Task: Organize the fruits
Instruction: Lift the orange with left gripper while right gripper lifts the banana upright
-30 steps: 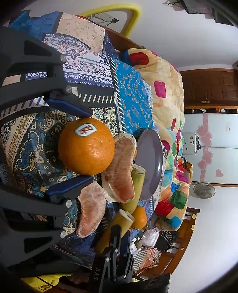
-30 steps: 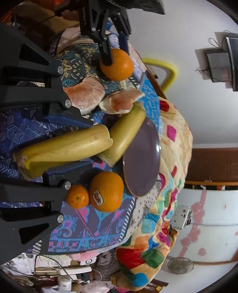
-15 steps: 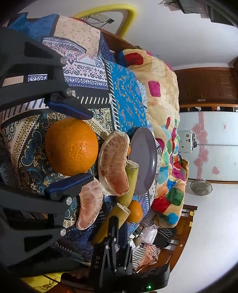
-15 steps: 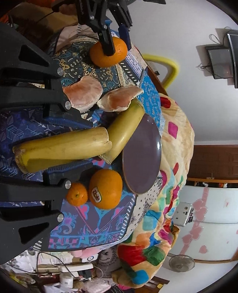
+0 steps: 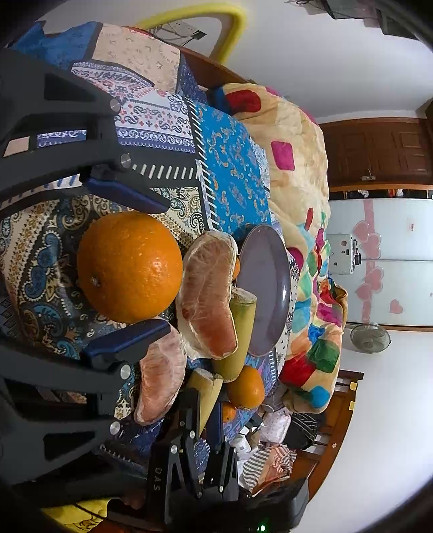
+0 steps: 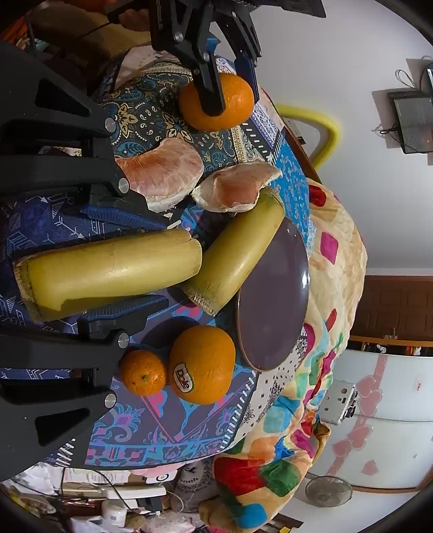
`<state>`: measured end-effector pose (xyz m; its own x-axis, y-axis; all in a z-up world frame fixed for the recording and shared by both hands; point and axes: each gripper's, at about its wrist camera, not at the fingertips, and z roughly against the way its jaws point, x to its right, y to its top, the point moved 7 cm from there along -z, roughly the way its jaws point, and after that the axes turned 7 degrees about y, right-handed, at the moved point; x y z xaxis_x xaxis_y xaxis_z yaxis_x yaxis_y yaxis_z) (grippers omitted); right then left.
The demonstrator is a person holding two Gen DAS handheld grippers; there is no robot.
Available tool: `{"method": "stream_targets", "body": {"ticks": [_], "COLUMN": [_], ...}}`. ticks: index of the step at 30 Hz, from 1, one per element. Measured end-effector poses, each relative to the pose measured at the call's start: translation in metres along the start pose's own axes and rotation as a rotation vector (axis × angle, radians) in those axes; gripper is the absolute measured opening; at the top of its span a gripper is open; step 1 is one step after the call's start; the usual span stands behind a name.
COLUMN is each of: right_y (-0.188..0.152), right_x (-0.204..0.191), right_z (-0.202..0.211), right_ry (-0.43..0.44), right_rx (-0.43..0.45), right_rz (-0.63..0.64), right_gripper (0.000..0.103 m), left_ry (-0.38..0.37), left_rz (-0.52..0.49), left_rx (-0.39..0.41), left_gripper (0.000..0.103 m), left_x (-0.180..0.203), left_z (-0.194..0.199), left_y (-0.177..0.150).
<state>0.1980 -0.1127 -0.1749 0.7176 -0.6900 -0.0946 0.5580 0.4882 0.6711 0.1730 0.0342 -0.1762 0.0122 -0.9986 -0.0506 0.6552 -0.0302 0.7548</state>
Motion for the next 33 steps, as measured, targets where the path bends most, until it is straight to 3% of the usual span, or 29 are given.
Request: {"method": "stream_targets", "body": {"ticks": [14, 24, 33], "right_y": [0.025, 0.047, 0.075], "right_x": [0.009, 0.018, 0.029], "right_z": [0.053, 0.077, 0.079], "right_ry": [0.003, -0.014, -0.033], "right_rx": [0.190, 0.276, 0.315], "right_rz": [-0.089, -0.109, -0.102], "right_gripper": [0.035, 0.034, 0.033], "left_ry": [0.010, 0.004, 0.030], "left_rz": [0.017, 0.016, 0.005], "left_rx": [0.004, 0.108, 0.148], "left_gripper": [0.063, 0.063, 0.063], "left_x": [-0.004, -0.001, -0.004], "left_z": [0.004, 0.026, 0.012], "left_y": [0.009, 0.052, 0.088]}}
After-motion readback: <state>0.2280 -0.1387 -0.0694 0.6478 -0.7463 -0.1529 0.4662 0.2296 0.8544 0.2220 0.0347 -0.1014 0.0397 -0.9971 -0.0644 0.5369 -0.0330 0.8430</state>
